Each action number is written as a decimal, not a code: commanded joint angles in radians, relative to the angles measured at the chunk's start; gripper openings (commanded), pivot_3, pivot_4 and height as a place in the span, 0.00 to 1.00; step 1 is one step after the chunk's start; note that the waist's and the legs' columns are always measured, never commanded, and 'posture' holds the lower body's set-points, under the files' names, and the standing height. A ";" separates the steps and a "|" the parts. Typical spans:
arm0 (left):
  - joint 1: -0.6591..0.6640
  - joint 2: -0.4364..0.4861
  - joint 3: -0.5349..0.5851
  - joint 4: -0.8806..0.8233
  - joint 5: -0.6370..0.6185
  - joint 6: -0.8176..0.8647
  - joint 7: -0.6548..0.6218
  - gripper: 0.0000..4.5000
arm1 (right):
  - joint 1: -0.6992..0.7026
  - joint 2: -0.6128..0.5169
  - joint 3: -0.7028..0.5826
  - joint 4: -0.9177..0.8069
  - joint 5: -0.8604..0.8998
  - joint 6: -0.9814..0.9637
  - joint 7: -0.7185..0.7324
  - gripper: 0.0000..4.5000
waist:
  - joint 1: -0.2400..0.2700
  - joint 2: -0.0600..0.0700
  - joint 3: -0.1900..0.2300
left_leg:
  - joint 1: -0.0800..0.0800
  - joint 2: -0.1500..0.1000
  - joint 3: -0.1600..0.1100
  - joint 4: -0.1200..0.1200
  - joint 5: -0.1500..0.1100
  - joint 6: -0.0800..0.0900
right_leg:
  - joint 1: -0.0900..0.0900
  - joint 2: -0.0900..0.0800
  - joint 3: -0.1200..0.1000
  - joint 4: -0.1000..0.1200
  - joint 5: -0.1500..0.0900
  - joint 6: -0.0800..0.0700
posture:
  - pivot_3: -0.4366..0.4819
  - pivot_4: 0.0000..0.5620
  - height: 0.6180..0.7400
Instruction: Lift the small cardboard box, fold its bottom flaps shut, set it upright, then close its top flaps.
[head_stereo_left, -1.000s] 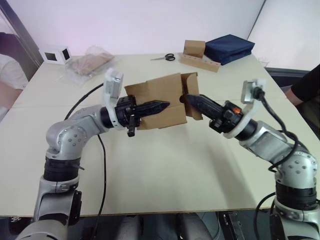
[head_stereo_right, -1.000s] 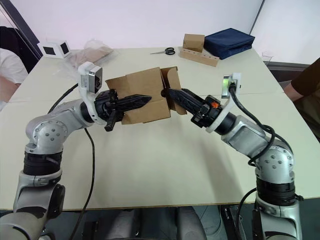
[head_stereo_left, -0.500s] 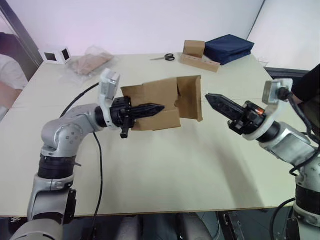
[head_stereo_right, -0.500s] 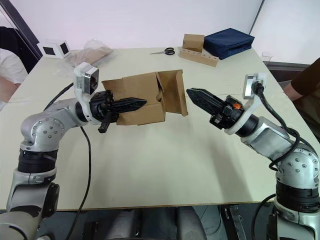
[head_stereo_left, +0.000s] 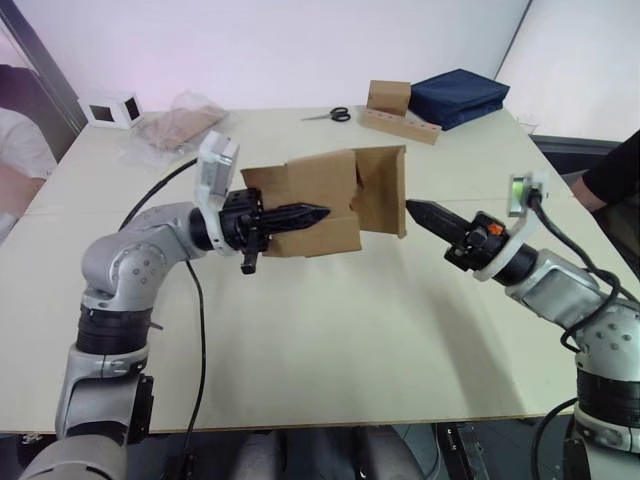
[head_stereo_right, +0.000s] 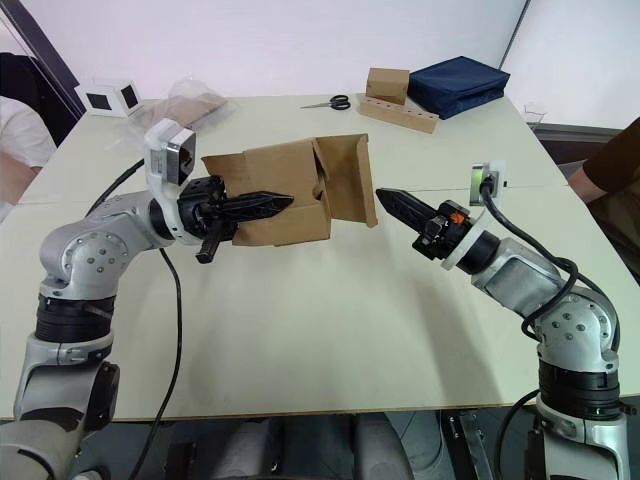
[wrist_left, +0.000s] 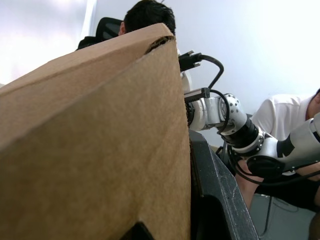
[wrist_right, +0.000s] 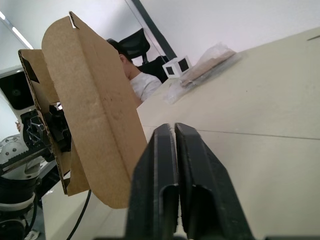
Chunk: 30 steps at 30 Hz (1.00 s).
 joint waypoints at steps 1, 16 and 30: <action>-0.019 -0.011 0.016 0.006 0.031 -0.048 0.019 0.00 | -0.043 -0.041 0.058 -0.103 -0.162 -0.025 -0.046 0.01 | 0.000 0.000 0.000 | 0.000 0.000 0.000 0.000 0.000 0.000 | 0.000 0.000 0.000 0.000 0.000 0.000 | 0.48 0.27 1.00; -0.013 -0.040 -0.003 0.042 0.096 -0.104 0.021 0.00 | -0.102 0.014 0.190 -0.234 -0.433 -0.050 -0.082 0.01 | 0.000 0.000 0.000 | 0.000 0.000 0.000 0.000 0.000 0.000 | 0.000 0.000 0.000 0.000 0.000 0.000 | 0.48 0.27 1.00; -0.003 -0.061 -0.012 0.030 0.117 -0.117 0.037 0.00 | -0.160 0.067 0.252 -0.260 -0.546 -0.032 -0.127 0.01 | -0.002 0.000 0.000 | 0.000 0.000 0.000 0.000 0.000 0.000 | 0.000 0.000 0.000 0.000 0.000 0.000 | 0.48 0.27 1.00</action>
